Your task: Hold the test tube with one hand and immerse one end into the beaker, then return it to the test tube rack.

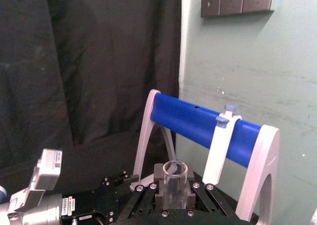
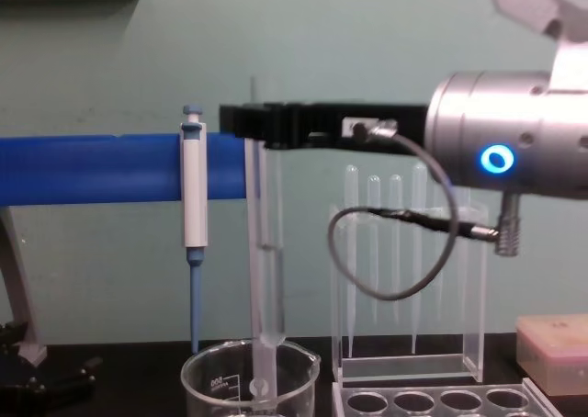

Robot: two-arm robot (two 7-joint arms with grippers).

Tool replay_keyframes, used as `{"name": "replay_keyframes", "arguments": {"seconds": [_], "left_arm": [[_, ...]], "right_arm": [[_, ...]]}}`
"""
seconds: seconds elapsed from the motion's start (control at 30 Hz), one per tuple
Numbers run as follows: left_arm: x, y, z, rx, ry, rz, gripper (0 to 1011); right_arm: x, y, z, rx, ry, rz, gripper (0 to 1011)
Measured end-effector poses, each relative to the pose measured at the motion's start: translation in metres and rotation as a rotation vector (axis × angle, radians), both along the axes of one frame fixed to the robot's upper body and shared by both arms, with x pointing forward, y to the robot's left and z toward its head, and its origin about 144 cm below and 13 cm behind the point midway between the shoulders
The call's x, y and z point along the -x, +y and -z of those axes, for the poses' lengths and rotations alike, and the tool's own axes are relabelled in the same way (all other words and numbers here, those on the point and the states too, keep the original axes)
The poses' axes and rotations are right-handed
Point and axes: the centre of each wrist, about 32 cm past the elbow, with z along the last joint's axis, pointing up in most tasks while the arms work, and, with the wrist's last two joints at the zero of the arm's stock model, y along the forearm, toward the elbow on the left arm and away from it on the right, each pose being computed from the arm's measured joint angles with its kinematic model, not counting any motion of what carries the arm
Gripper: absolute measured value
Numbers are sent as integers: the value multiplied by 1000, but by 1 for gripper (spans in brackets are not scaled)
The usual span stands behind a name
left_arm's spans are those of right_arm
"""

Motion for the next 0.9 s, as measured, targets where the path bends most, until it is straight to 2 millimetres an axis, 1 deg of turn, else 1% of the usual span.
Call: {"name": "replay_keyframes", "arguments": {"seconds": [0.1, 0.37, 0.4, 0.43, 0.9], "left_arm": [[0, 0, 0, 0, 0, 0, 1000], [0, 0, 0, 0, 0, 0, 1000], [0, 0, 0, 0, 0, 0, 1000], [0, 0, 0, 0, 0, 0, 1000], [0, 0, 0, 0, 0, 0, 1000]], "right_arm": [[-5, 7, 6, 11, 10, -6, 224], [-10, 15, 18, 22, 17, -10, 224], [-11, 17, 21, 24, 21, -10, 224], [-13, 20, 33, 28, 39, -9, 223], [-13, 19, 35, 24, 39, -5, 223]]}}
